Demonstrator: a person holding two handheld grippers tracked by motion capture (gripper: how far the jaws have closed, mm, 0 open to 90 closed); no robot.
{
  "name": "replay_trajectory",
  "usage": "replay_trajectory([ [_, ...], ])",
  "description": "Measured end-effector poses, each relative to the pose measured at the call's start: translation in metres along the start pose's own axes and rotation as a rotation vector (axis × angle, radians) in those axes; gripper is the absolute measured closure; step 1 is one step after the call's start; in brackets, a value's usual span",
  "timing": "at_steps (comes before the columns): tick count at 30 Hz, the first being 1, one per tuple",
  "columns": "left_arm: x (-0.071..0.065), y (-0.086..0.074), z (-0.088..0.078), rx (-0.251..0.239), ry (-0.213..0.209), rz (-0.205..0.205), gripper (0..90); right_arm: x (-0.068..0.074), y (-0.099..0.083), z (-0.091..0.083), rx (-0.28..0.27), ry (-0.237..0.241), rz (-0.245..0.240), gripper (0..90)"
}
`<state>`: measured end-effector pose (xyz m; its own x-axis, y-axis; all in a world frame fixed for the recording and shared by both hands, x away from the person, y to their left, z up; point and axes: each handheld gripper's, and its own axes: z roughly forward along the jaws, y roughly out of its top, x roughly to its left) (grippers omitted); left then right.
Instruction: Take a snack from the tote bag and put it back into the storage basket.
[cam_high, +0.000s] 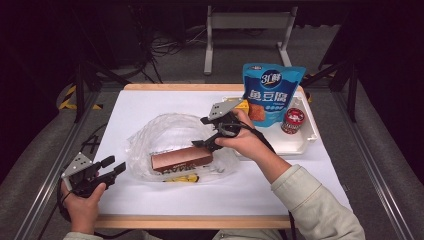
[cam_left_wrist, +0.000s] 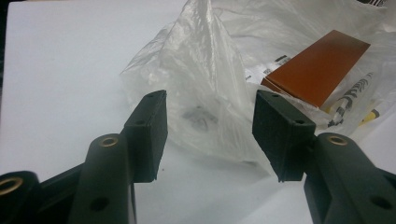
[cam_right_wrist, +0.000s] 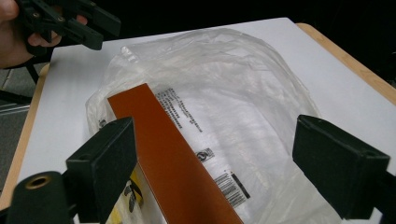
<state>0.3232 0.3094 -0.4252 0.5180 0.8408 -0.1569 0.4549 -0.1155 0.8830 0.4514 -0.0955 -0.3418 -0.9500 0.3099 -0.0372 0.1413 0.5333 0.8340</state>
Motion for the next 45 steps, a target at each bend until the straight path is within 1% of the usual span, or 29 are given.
replay_trajectory([
  [4, 0.001, -0.003, -0.005, -0.003, 0.009, -0.004, 45.7, 0.002, 0.001, 0.009, 0.020, 0.019, -0.014, 14.9],
  [13, 0.003, -0.008, -0.014, -0.004, 0.025, -0.017, 45.6, 0.003, 0.000, 0.034, 0.098, 0.065, -0.045, 14.7],
  [20, 0.003, -0.012, -0.019, -0.006, 0.033, -0.025, 45.6, 0.003, -0.002, 0.044, 0.126, 0.077, -0.059, 14.5],
  [22, 0.004, -0.012, -0.020, -0.004, 0.036, -0.028, 45.6, 0.004, -0.003, 0.049, 0.148, 0.085, -0.065, 14.5],
  [25, 0.004, -0.013, -0.021, -0.006, 0.039, -0.029, 45.6, 0.005, -0.005, 0.054, 0.164, 0.091, -0.071, 14.5],
  [28, 0.004, -0.013, -0.021, -0.005, 0.040, -0.029, 45.6, 0.006, -0.008, 0.061, 0.191, 0.106, -0.086, 14.5],
  [30, 0.004, -0.013, -0.021, -0.007, 0.040, -0.031, 45.6, 0.006, -0.008, 0.062, 0.193, 0.109, -0.091, 14.5],
  [33, 0.005, -0.012, -0.020, -0.005, 0.039, -0.030, 45.6, 0.006, -0.010, 0.066, 0.208, 0.112, -0.116, 14.7],
  [38, 0.005, -0.012, -0.019, -0.006, 0.035, -0.029, 45.5, 0.008, -0.012, 0.073, 0.230, 0.124, -0.109, 13.8],
  [45, 0.004, -0.011, -0.017, -0.006, 0.030, -0.032, 45.5, 0.007, -0.018, 0.082, 0.266, 0.143, -0.097, 10.7],
])
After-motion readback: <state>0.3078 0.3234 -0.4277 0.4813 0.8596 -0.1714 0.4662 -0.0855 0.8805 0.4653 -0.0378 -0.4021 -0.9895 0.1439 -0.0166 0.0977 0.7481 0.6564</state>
